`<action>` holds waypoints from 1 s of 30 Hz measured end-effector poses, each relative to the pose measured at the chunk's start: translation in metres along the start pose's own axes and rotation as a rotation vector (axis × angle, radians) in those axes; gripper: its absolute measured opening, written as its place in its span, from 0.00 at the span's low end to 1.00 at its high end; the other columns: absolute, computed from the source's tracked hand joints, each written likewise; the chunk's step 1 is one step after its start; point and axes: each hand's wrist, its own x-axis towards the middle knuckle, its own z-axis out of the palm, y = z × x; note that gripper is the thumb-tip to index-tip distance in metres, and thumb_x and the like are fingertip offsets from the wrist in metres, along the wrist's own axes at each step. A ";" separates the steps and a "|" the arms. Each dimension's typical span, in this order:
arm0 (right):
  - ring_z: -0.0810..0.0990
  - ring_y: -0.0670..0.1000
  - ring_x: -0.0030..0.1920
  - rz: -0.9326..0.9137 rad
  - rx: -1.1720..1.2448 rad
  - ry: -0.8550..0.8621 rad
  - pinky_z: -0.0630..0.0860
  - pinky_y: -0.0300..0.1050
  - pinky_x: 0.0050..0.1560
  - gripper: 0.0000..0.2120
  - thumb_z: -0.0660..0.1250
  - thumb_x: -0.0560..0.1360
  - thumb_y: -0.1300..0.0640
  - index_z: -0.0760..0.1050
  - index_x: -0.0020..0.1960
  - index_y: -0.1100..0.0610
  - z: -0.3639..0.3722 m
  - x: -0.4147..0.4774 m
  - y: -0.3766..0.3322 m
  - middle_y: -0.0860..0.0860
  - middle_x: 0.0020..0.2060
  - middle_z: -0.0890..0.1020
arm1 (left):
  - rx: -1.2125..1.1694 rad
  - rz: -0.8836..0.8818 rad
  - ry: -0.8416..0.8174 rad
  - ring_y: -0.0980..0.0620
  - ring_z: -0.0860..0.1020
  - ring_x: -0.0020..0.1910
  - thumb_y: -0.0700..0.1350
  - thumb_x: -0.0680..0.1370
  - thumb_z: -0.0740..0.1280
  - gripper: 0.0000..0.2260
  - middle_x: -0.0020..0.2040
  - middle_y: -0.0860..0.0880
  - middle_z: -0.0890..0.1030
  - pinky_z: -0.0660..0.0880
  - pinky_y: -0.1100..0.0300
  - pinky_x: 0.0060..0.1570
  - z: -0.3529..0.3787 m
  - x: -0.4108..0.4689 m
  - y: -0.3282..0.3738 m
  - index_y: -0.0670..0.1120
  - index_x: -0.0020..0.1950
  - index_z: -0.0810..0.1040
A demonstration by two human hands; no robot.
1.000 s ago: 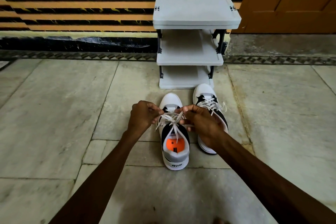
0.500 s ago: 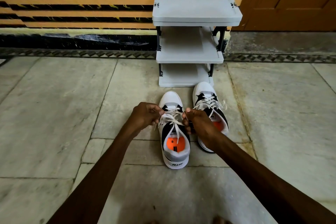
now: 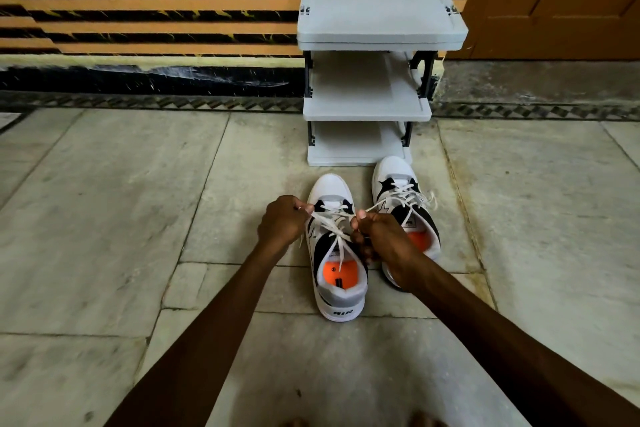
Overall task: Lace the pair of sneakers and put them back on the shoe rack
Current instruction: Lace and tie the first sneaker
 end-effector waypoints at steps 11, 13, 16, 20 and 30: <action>0.68 0.40 0.23 -0.076 -0.082 0.123 0.63 0.32 0.25 0.19 0.58 0.81 0.52 0.73 0.34 0.54 0.002 -0.004 0.017 0.44 0.21 0.72 | 0.375 -0.169 0.099 0.41 0.75 0.62 0.54 0.78 0.63 0.16 0.63 0.42 0.78 0.65 0.49 0.62 0.009 0.001 0.010 0.46 0.59 0.79; 0.69 0.38 0.21 -0.091 -0.093 0.131 0.63 0.30 0.25 0.18 0.57 0.82 0.52 0.73 0.34 0.54 0.003 -0.007 0.018 0.44 0.20 0.73 | 0.354 -0.197 0.094 0.40 0.75 0.63 0.54 0.78 0.63 0.16 0.63 0.42 0.78 0.63 0.48 0.64 0.010 0.001 0.008 0.46 0.60 0.79; 0.68 0.38 0.20 -0.103 -0.139 0.146 0.63 0.29 0.24 0.19 0.57 0.82 0.52 0.73 0.34 0.54 0.004 -0.010 0.019 0.44 0.20 0.72 | 0.338 -0.216 0.086 0.40 0.74 0.63 0.54 0.78 0.63 0.17 0.63 0.42 0.77 0.62 0.47 0.65 0.011 0.001 0.007 0.45 0.60 0.79; 0.68 0.38 0.22 -0.131 -0.199 0.151 0.64 0.31 0.27 0.20 0.56 0.82 0.50 0.73 0.34 0.53 0.005 -0.013 0.018 0.44 0.21 0.72 | 0.356 -0.216 0.091 0.41 0.74 0.63 0.54 0.78 0.62 0.16 0.63 0.42 0.78 0.62 0.47 0.64 0.012 0.002 0.007 0.45 0.59 0.78; 0.69 0.39 0.25 -0.172 -0.285 0.151 0.64 0.31 0.28 0.19 0.56 0.82 0.52 0.72 0.33 0.53 0.005 -0.018 0.014 0.46 0.25 0.73 | 0.355 -0.207 0.086 0.40 0.73 0.65 0.54 0.78 0.63 0.18 0.64 0.42 0.76 0.60 0.46 0.66 0.009 0.003 0.008 0.44 0.61 0.77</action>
